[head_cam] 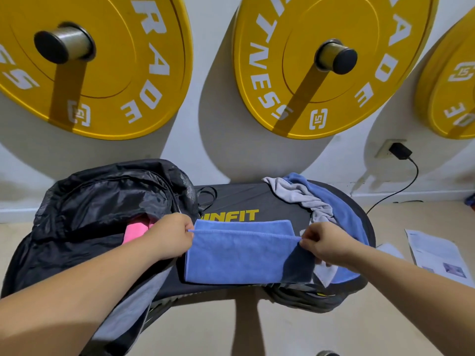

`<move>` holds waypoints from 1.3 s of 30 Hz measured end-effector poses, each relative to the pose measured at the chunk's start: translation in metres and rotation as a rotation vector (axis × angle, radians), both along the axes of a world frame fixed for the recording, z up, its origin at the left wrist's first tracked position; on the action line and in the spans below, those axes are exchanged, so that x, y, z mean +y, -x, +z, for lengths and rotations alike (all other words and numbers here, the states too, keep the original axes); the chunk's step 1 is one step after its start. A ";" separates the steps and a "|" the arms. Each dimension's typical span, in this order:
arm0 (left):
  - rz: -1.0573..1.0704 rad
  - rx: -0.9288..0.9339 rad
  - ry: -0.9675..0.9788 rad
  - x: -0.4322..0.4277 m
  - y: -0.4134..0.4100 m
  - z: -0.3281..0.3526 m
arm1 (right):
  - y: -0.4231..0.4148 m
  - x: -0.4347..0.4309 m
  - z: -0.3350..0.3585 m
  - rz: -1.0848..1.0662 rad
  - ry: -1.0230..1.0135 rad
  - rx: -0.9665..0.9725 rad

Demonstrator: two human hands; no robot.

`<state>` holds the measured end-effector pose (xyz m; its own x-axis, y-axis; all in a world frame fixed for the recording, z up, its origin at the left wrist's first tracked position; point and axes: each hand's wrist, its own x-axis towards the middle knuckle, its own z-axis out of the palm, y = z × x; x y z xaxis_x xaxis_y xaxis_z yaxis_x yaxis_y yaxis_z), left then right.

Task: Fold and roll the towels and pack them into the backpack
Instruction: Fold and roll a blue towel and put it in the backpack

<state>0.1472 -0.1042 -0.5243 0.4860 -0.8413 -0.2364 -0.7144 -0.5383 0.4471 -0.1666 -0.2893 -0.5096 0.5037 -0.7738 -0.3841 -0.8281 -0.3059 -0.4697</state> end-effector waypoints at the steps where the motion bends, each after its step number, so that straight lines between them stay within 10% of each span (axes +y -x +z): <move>1: 0.005 -0.045 0.010 -0.006 -0.002 -0.002 | -0.006 -0.008 -0.001 -0.007 0.005 0.013; 24: -0.537 -0.715 -0.362 -0.099 0.003 -0.066 | -0.069 -0.082 -0.097 0.235 0.296 0.062; 39: -0.349 -0.328 -0.307 -0.109 -0.002 -0.035 | -0.077 -0.082 -0.079 0.149 -0.044 0.065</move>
<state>0.1490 -0.2136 -0.5596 0.2812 -0.8817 -0.3788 -0.9482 -0.3160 0.0317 -0.0900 -0.3714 -0.5886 0.5843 -0.6745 -0.4513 -0.8045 -0.4079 -0.4318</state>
